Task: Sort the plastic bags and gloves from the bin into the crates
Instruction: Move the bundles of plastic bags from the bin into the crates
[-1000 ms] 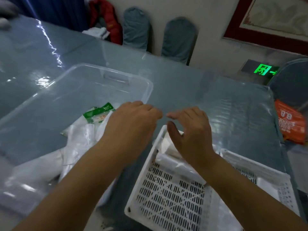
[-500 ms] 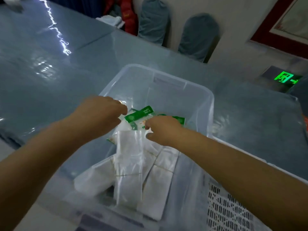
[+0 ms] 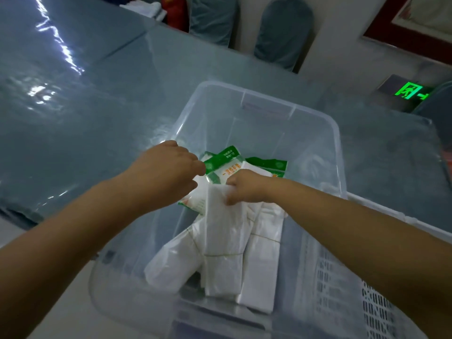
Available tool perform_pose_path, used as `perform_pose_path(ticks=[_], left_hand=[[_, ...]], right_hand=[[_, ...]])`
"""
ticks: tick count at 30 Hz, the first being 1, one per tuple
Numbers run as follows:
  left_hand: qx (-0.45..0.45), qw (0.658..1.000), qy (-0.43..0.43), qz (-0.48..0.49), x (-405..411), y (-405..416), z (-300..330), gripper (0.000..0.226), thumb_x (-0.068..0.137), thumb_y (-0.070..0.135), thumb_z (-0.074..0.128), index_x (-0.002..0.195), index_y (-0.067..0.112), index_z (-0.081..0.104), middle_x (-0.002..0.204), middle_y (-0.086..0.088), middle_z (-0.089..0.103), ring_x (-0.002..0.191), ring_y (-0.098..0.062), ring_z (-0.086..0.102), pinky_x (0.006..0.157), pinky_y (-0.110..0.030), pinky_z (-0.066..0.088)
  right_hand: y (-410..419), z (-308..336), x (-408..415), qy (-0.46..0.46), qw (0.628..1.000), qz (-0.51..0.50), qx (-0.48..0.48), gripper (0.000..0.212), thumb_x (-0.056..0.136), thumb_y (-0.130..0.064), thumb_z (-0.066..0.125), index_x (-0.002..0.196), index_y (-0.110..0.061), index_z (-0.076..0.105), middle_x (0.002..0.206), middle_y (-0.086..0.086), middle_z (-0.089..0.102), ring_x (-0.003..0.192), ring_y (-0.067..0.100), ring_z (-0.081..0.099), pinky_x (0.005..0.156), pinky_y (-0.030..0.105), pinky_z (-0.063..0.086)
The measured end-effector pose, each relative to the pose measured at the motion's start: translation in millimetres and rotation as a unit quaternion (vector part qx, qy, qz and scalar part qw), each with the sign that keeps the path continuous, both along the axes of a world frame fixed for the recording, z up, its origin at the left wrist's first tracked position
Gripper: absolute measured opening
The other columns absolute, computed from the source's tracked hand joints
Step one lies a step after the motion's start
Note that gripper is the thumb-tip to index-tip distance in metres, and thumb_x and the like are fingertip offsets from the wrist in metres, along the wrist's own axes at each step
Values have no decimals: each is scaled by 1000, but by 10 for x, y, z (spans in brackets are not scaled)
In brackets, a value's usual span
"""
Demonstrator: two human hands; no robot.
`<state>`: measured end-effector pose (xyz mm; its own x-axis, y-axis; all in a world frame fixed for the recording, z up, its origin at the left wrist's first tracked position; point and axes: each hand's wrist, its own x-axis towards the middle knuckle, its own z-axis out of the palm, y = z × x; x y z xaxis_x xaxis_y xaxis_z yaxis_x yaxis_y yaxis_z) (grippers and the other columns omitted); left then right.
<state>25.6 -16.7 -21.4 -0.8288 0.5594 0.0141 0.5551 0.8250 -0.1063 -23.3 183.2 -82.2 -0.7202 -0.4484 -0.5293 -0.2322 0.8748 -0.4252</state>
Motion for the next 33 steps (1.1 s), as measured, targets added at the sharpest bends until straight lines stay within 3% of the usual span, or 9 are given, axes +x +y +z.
perform_pose_path(ticks=[3, 8, 13, 17, 21, 23, 25, 28, 33], left_hand=[[11, 1000, -11, -1, 16, -10, 11, 29, 86, 38, 47, 112, 34, 58, 104, 9, 66, 98, -14, 56, 85, -26, 33], [138, 983, -108, 51, 56, 169, 107, 41, 79, 51, 56, 117, 34, 55, 112, 12, 63, 100, -12, 56, 71, -25, 39], [400, 865, -291, 87, -73, 464, 221, 41, 70, 31, 76, 107, 21, 60, 99, -1, 69, 90, -19, 65, 81, -35, 52], [428, 868, -216, 131, -252, 397, 240, 14, 69, 25, 76, 79, 21, 67, 74, -1, 70, 72, -19, 67, 71, -35, 55], [462, 864, -116, 163, -469, 189, 296, 31, 64, 36, 70, 92, 22, 67, 83, -8, 71, 78, -28, 66, 76, -46, 53], [499, 844, -109, 163, -529, 139, 287, 40, 63, 38, 65, 99, 22, 66, 90, -8, 71, 83, -27, 66, 78, -45, 53], [517, 834, -123, 150, -561, 141, 230, 35, 68, 31, 70, 101, 19, 65, 91, -7, 70, 84, -27, 66, 78, -43, 54], [519, 829, -138, 155, -592, 141, 150, 27, 73, 18, 73, 100, 16, 66, 91, -8, 70, 83, -25, 66, 78, -40, 54], [597, 765, -189, 155, -585, 80, 150, 26, 73, 12, 72, 98, 19, 64, 93, -4, 70, 85, -18, 68, 76, -35, 55]], right_hand=[[213, 370, 43, -5, 992, -77, -97, 12, 75, -14, 75, 78, -18, 64, 69, -8, 55, 60, 6, 57, 49, 19, 46], [510, 1129, 219, 136, 970, -107, -171, 13, 74, -12, 76, 71, -12, 62, 62, -9, 54, 49, -8, 50, 50, 3, 36], [579, 1589, 361, 205, 933, -134, -263, 11, 76, -19, 75, 84, -17, 68, 73, -7, 65, 64, -1, 58, 62, 12, 46], [608, 1461, 333, 268, 891, -207, -302, 14, 77, -16, 74, 88, -13, 67, 82, 6, 69, 70, 9, 60, 68, 23, 50], [540, 956, 314, 255, 861, -372, -237, 29, 78, -18, 71, 100, -16, 53, 99, 3, 62, 83, 16, 61, 74, 29, 50], [383, 664, 411, 205, 930, -285, -106, 24, 79, -18, 69, 100, -13, 59, 101, 8, 64, 93, 24, 61, 79, 33, 48], [83, 424, 570, 134, 989, -62, -22, 25, 82, -22, 65, 106, -15, 63, 107, 6, 65, 98, 23, 59, 80, 31, 47], [-399, 108, 748, 93, 981, 167, 41, 37, 87, -27, 59, 122, -17, 57, 123, 6, 58, 110, 26, 53, 87, 35, 44], [-769, -281, 868, 154, 934, 290, 137, 47, 89, -29, 57, 131, -15, 45, 132, 10, 51, 120, 29, 48, 97, 41, 41]])
